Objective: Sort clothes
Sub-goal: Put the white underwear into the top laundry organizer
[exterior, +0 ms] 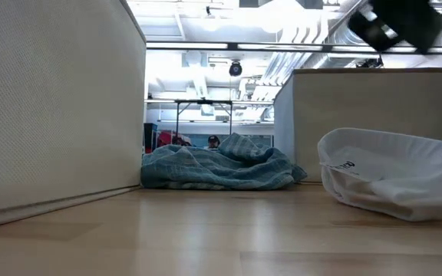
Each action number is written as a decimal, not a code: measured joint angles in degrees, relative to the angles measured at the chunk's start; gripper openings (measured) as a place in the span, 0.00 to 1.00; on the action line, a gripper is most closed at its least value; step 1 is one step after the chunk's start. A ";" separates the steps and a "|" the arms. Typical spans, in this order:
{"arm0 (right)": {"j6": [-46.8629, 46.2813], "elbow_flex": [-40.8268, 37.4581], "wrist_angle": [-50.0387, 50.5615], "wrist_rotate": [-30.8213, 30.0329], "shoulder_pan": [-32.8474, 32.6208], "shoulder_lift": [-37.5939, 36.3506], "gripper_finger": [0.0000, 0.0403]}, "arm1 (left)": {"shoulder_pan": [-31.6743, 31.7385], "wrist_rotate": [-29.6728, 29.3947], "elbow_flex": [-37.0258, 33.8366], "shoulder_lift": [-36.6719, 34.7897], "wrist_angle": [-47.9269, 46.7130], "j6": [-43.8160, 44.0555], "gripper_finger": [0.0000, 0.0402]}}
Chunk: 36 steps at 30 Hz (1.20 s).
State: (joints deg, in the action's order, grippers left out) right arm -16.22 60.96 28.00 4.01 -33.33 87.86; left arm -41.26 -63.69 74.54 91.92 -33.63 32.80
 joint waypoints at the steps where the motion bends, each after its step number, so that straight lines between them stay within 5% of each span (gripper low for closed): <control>1: 0.09 -1.84 -1.67 0.91 -0.06 -0.01 0.59 | 0.04 -0.16 0.00 0.00 0.00 0.00 0.00; 16: -10.75 -20.43 -10.97 -7.07 0.32 -0.03 0.57 | 0.07 -0.43 0.00 0.00 0.07 0.00 0.00; 31: -12.03 -27.18 -16.21 -10.42 0.36 -0.34 0.05 | 0.07 -0.31 0.00 0.00 0.20 0.04 0.00; 36: -12.24 -25.72 -16.49 -10.01 0.38 -0.16 0.03 | 0.07 -0.30 0.00 0.02 0.26 0.02 0.00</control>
State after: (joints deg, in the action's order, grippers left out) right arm -28.46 35.24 11.51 -6.00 -32.96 87.70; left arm -41.19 -63.99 74.54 91.94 -33.36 32.82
